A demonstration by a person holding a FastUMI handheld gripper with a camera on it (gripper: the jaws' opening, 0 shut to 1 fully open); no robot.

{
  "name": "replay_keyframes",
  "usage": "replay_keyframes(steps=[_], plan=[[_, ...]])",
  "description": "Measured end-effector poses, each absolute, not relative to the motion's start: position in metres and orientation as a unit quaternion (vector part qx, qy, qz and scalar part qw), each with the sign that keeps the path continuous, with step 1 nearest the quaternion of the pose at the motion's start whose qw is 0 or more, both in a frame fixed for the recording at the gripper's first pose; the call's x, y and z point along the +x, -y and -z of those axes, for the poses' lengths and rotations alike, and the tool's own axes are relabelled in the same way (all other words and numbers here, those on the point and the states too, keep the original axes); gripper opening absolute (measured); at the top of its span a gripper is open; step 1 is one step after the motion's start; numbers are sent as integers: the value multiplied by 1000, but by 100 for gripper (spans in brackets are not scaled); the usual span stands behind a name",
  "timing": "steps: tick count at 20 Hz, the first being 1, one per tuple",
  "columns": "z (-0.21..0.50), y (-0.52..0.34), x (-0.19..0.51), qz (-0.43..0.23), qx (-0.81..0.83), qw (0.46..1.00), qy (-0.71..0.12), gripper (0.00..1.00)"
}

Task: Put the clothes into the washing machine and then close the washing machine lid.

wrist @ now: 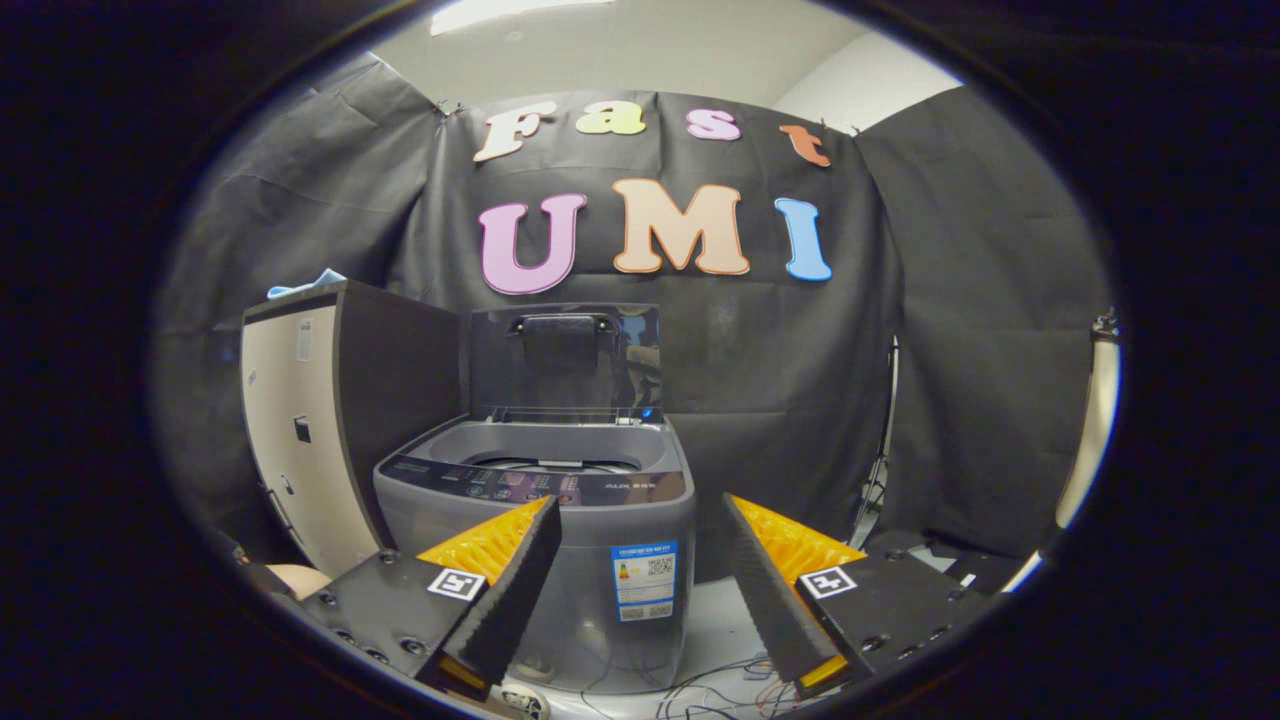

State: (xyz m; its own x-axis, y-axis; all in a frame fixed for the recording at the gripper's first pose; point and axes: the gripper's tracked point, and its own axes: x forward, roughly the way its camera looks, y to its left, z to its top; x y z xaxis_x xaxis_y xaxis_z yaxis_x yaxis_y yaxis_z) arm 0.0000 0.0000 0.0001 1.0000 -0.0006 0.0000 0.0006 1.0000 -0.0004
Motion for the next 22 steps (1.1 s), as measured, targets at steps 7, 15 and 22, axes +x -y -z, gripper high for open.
replay_keyframes(steps=[7, 15, 22], plan=[[1, 1, 0, 6, 0, 1000, 0, 98], [13, -25, -2, 13, 5, 998, -54, 98], [-139, -183, 28, -115, 15, 993, 19, 98]])
